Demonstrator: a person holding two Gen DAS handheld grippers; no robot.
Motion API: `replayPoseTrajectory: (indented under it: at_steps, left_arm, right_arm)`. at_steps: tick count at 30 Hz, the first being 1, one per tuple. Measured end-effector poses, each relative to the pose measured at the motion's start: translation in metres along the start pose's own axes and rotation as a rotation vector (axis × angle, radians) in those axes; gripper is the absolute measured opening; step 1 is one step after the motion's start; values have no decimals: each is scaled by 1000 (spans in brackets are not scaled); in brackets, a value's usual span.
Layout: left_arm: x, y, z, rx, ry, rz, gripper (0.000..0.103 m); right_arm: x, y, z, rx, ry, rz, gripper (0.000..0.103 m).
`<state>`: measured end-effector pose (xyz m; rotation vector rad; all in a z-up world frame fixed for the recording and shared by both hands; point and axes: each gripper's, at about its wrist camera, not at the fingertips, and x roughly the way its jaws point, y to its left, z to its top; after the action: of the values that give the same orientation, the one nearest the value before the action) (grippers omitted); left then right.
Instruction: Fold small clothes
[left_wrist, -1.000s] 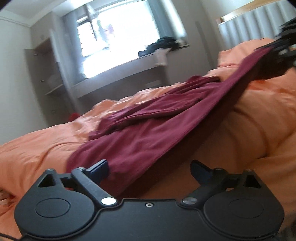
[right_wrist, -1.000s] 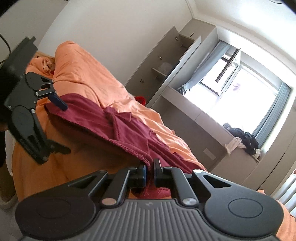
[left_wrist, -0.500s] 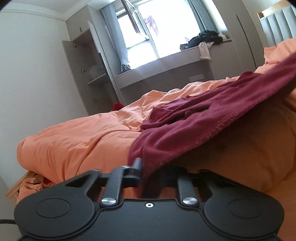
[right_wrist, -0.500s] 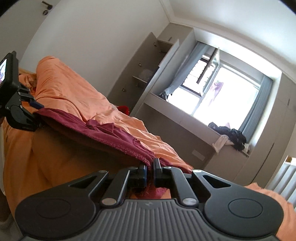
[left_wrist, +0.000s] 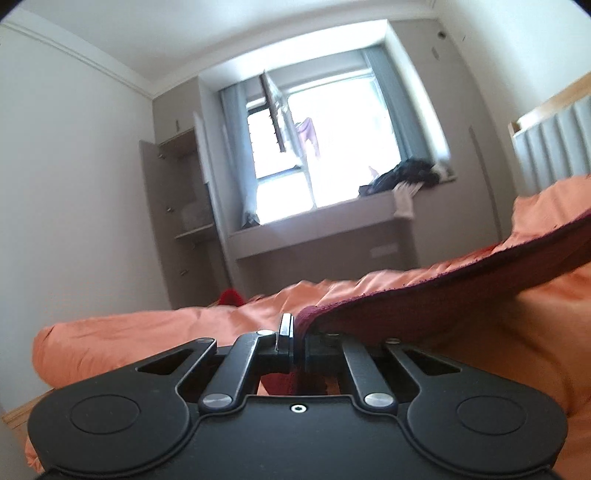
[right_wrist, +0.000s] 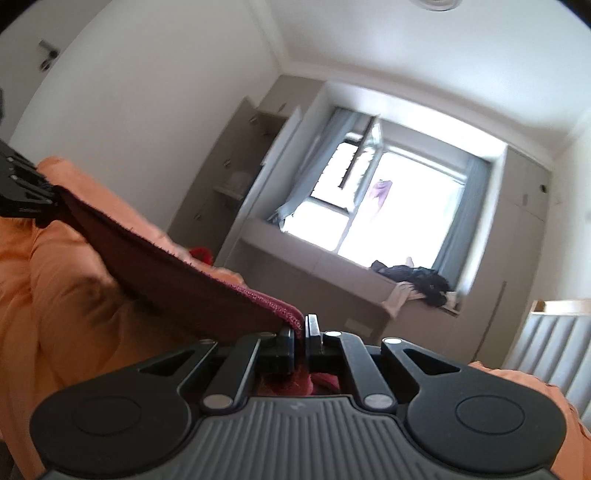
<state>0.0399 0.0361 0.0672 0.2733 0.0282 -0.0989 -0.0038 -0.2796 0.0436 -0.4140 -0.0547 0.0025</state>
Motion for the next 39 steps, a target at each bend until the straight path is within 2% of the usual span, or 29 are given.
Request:
replayPoseTrajectory:
  at_steps: [5,10,16,20,24,28,34,39]
  left_arm:
    - [-44,3,30,-18,-64,-46,5]
    - [-80,4,52,-33,-101,-75,5]
    - [-80,8,62,-67,-80,-90,5]
    - [-49,8,66,-49,-53,-74,5]
    - [-4,11,73,-74,-16,-66,5]
    - [47,20,79,-158,19,-66,5]
    - [134,21,81,-232,66,-41,5]
    - [206,17,68,-233,135,-21,5]
  right_arm:
    - [-47,-19,14,39,-46,-36,5]
    - [-87,-27,34,22,-89,-60,5]
    - [-87,-32,47,25,-114,-57,5]
    - [-46,-40,51,-7,-131,-61,5]
    - [9,-42,54,-36,-122,-64,5]
    - [66,-43,53,-29,-106,-80,5]
    - [142,-43,42,3,-57,-113,5]
    - [208,-43,26,14,-2,-102,6]
